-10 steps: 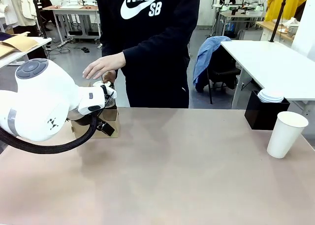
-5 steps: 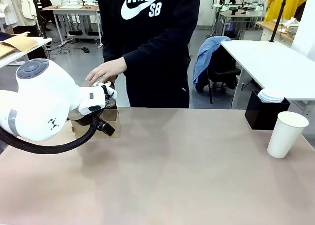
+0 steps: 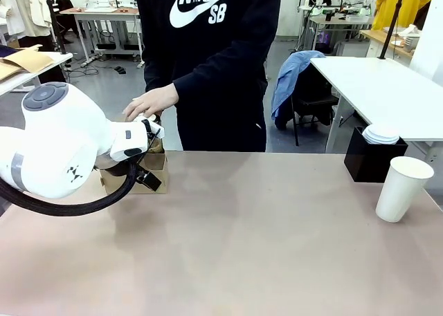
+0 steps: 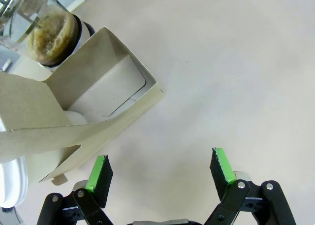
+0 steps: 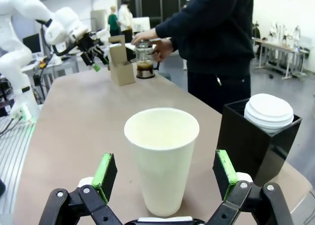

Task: Pour a drink into a cup and package it in a carrier.
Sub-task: Pick up the 600 ml Paper Cup and place it in the middle top area of the table.

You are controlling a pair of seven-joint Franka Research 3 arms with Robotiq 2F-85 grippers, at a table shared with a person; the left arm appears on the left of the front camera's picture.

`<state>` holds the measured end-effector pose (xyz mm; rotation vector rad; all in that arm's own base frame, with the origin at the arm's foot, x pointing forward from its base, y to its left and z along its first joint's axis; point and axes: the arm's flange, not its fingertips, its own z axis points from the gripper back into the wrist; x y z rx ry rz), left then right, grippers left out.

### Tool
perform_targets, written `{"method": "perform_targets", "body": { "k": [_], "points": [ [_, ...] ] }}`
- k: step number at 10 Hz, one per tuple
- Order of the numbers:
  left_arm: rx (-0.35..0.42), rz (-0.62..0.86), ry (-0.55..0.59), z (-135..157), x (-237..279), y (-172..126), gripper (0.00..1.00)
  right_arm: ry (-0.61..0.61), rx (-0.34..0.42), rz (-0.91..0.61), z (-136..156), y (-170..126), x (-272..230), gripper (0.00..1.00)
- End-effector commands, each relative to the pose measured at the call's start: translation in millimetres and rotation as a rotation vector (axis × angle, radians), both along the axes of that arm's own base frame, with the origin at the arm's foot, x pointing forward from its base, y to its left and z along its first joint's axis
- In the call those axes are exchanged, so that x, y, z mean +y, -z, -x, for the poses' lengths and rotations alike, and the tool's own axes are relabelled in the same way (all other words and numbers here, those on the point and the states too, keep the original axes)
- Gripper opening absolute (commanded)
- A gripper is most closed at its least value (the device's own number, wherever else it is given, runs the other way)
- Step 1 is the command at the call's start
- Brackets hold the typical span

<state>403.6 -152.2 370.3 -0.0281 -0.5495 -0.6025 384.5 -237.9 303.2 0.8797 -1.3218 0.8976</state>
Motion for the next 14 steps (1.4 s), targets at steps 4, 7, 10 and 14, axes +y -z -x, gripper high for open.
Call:
{"method": "perform_targets", "body": {
  "k": [4, 7, 10, 14],
  "points": [
    [0.0, 0.001, -0.001, 0, 1, 0, 1.0, -0.03, -0.028, 0.01, -23, 47, 11, 1.0],
    [0.0, 0.001, -0.001, 0, 1, 0, 1.0, -0.006, -0.036, -0.021, -30, 56, 32, 1.0],
    [0.0, 0.001, -0.001, 0, 1, 0, 1.0, -0.019, -0.02, -0.04, -34, 63, 49, 1.0],
    [0.0, 0.001, -0.001, 0, 1, 0, 1.0, -0.092, 0.021, -0.038, -40, 74, 75, 1.0]
  ]
}}
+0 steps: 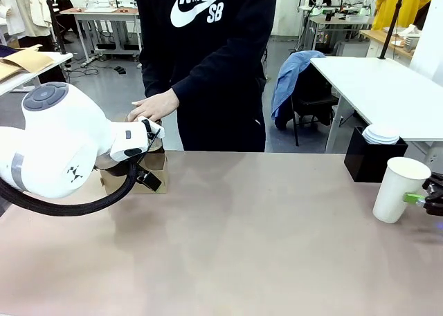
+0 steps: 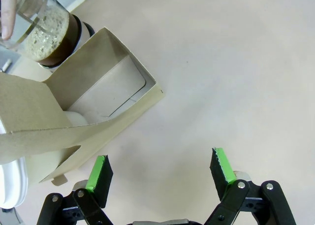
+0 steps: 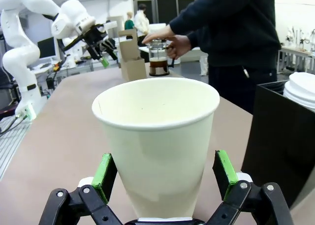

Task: Pour a drink into a cup and package it in a carrier.
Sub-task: Pick up the 600 ml Paper Cup and place it in the middle top area of the table.

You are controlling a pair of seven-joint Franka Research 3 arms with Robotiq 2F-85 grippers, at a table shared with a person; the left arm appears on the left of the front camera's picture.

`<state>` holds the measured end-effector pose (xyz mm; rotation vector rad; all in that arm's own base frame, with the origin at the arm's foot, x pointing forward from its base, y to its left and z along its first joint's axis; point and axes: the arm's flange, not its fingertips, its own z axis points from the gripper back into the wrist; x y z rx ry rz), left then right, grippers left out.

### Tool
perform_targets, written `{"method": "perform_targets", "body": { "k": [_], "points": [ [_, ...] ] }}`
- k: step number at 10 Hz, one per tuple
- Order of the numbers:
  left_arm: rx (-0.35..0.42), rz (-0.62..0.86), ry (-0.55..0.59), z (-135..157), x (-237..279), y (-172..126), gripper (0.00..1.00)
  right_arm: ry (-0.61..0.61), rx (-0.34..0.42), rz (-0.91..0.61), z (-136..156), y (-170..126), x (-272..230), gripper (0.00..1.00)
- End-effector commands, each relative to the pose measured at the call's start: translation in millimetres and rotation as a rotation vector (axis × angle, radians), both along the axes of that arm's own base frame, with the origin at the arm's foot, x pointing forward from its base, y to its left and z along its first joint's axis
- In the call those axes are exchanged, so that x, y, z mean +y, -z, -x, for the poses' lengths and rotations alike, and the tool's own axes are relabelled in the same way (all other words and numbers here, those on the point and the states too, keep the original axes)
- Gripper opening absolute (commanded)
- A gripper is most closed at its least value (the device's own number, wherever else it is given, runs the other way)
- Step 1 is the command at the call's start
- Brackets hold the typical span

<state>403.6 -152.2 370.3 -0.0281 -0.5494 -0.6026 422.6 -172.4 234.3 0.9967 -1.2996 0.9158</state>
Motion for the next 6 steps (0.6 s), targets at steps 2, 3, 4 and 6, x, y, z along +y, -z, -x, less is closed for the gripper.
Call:
{"method": "perform_targets", "body": {
  "k": [2, 3, 4, 6],
  "points": [
    [0.0, 0.001, -0.001, 0, 1, 0, 1.0, 0.0, 0.005, -0.001, -8, 5, 24, 1.0],
    [0.0, 0.001, -0.001, 0, 1, 0, 1.0, 0.005, 0.005, 0.001, -9, 6, 25, 1.0],
    [0.0, 0.001, -0.001, 0, 1, 0, 1.0, 0.003, 0.005, -0.018, -11, 6, 25, 0.89],
    [0.0, 0.001, -0.001, 0, 1, 0, 1.0, -0.049, 0.094, -0.061, -9, 3, 13, 0.8]
  ]
}}
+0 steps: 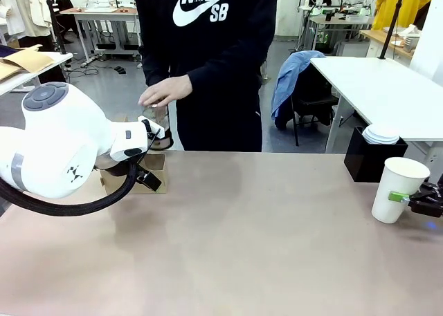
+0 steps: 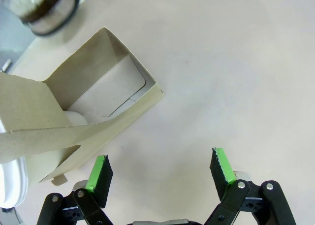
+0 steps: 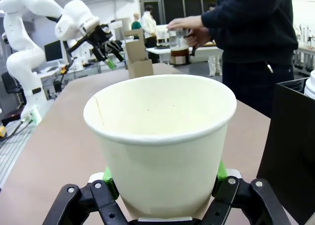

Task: Pour a drink into a cup and package it in a carrier.
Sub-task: Pick up the 600 ml Paper Cup and place it in the middle top area of the table.

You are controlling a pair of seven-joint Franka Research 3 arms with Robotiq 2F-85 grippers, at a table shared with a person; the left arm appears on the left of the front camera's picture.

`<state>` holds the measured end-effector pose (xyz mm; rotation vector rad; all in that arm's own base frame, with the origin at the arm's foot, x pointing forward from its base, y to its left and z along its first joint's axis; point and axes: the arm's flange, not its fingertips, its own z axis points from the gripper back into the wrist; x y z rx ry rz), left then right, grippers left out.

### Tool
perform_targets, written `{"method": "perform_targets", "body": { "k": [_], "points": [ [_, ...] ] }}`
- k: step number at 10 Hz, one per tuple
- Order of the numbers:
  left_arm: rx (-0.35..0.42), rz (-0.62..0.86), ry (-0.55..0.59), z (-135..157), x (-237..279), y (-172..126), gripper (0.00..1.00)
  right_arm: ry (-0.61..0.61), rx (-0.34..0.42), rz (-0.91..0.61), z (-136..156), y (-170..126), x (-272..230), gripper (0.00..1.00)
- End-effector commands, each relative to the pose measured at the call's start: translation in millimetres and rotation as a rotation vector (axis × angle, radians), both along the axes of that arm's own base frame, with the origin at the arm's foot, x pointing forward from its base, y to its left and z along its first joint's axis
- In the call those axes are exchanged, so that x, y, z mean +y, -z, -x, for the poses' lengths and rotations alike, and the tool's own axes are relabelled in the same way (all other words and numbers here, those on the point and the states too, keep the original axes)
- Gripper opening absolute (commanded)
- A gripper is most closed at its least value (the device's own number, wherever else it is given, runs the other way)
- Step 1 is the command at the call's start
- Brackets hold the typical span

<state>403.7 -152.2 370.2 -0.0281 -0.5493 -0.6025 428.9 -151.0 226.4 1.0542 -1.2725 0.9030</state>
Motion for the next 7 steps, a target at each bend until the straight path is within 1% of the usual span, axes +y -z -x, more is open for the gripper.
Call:
{"method": "perform_targets", "body": {
  "k": [1, 2, 3, 4, 5, 6, 7],
  "points": [
    [0.0, 0.001, -0.001, 0, 1, 0, 1.0, 0.004, -0.022, 0.014, -1, -1, 1, 0.8],
    [0.0, 0.001, -0.001, 0, 1, 0, 1.0, 0.004, -0.022, 0.014, -1, -1, 1, 0.8],
    [0.0, 0.001, -0.001, 0, 1, 0, 1.0, 0.001, 0.001, -0.001, 0, 0, -1, 0.84],
    [0.0, 0.001, -0.001, 0, 1, 0, 1.0, 0.07, -0.006, -0.013, 16, -16, -1, 0.81],
    [0.0, 0.001, -0.001, 0, 1, 0, 1.0, 0.177, -0.008, 0.005, 28, -46, 20, 0.81],
    [0.0, 0.001, -0.001, 0, 1, 0, 1.0, 0.258, 0.038, 0.017, 31, -71, 38, 0.81],
    [0.0, 0.001, -0.001, 0, 1, 0, 1.0, 0.324, 0.044, 0.003, 33, -89, 57, 0.81]
  ]
}}
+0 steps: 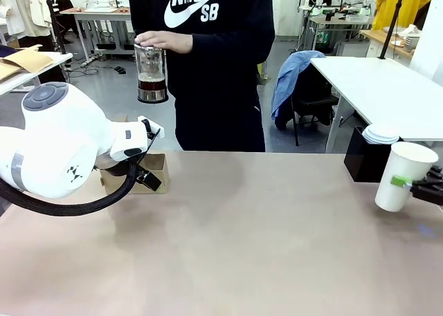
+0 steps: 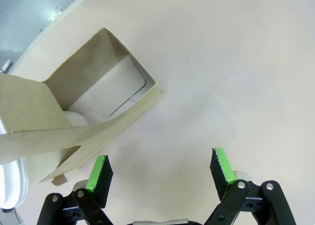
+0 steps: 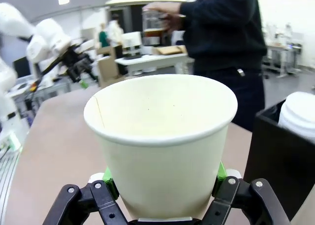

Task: Pour a drink into a cup and package it in a carrier.
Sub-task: Pick up the 600 ml Paper Cup and place it in the middle top area of the table.

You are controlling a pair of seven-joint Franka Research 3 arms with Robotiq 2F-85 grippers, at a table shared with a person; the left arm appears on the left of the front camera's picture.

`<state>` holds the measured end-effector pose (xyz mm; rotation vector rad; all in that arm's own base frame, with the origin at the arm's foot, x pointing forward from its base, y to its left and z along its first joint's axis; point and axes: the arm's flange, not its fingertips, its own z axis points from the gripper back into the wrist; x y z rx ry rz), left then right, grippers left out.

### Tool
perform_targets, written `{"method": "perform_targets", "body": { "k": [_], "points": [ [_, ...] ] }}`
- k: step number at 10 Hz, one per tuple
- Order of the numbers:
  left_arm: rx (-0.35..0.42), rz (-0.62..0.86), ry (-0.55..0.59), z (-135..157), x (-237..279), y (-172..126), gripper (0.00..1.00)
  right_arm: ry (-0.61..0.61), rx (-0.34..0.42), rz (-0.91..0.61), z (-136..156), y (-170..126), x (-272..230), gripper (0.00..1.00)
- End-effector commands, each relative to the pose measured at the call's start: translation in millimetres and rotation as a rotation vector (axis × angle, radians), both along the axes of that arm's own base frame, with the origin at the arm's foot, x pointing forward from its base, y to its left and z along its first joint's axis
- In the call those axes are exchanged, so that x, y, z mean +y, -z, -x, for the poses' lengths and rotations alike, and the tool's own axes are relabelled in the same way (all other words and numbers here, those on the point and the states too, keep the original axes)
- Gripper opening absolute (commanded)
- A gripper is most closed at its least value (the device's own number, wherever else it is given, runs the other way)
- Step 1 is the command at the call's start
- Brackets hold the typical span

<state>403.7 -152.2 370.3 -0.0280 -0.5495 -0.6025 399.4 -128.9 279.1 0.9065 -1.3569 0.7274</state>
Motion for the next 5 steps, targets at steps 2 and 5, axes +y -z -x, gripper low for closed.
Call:
{"method": "perform_targets", "body": {
  "k": [2, 5],
  "points": [
    [0.0, 0.001, -0.001, 0, 1, 0, 1.0, 0.22, 0.009, -0.03, -8, -71, 96, 0.81],
    [0.0, 0.001, -0.001, 0, 1, 0, 1.0, 0.234, -0.022, -0.004, -45, -69, 184, 0.81]
  ]
}}
